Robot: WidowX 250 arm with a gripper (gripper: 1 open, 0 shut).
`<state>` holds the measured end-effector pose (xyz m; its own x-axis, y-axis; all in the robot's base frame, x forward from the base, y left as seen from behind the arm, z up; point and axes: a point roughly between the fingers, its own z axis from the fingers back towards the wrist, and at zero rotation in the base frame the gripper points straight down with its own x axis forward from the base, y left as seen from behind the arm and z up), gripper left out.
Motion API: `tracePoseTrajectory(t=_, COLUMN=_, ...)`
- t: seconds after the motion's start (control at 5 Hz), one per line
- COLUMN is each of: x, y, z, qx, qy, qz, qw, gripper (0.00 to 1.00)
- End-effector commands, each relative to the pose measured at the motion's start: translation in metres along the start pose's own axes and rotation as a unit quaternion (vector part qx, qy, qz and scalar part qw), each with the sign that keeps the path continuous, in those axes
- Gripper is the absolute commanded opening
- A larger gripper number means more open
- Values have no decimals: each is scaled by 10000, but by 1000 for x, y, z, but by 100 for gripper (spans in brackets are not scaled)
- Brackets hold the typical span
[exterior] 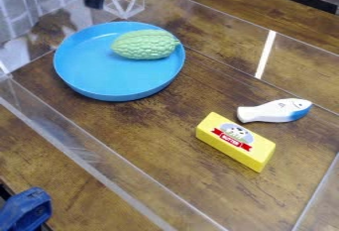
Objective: Put the green object in the blue tray
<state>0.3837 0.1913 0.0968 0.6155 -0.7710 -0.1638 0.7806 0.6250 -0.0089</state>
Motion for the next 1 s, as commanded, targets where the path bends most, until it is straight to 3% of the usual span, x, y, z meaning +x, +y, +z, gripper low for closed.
tracePoseTrajectory(t=0.0, x=-19, y=-12, z=53, qx=725, qy=-261, qz=30, qw=9970, gripper=100)
tracePoseTrajectory(t=0.6, x=-13, y=-14, z=54, qx=874, qy=-424, qz=-438, qw=9943, gripper=100)
tracePoseTrajectory(t=0.8, x=-7, y=-5, z=43, qx=918, qy=-495, qz=-771, qw=9916, gripper=0)
